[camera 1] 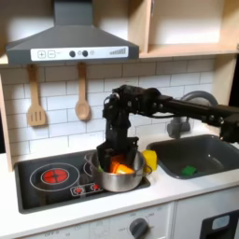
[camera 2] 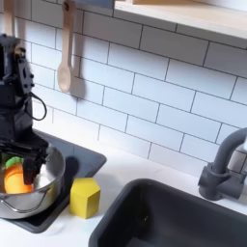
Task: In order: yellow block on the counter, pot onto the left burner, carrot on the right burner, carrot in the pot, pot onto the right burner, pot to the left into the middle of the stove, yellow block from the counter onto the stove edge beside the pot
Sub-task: 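Drag the pot to the left into the middle of the stove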
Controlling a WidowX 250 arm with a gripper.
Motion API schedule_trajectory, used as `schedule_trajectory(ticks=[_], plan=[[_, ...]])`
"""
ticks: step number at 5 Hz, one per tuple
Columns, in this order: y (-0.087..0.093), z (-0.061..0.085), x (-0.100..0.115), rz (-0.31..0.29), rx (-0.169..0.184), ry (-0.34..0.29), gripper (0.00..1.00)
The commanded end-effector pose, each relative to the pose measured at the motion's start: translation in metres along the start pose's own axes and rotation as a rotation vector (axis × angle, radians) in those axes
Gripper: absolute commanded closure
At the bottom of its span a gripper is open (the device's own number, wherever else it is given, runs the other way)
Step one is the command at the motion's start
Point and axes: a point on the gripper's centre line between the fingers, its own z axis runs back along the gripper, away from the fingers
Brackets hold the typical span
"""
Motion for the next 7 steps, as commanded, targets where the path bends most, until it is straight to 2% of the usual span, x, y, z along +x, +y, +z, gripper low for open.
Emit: schedule_trajectory(ticks=[1,2,4,7], plan=[[0.013,-0.009,0.024,0.066,-0.004,0.029,0.00],[0.023,-0.005,0.038,0.114,-0.009,0.023,0.00],[0.037,-0.006,0.060,0.172,0.007,0.022,0.00],[0.050,-0.006,0.080,0.233,0.010,0.005,0.00]])
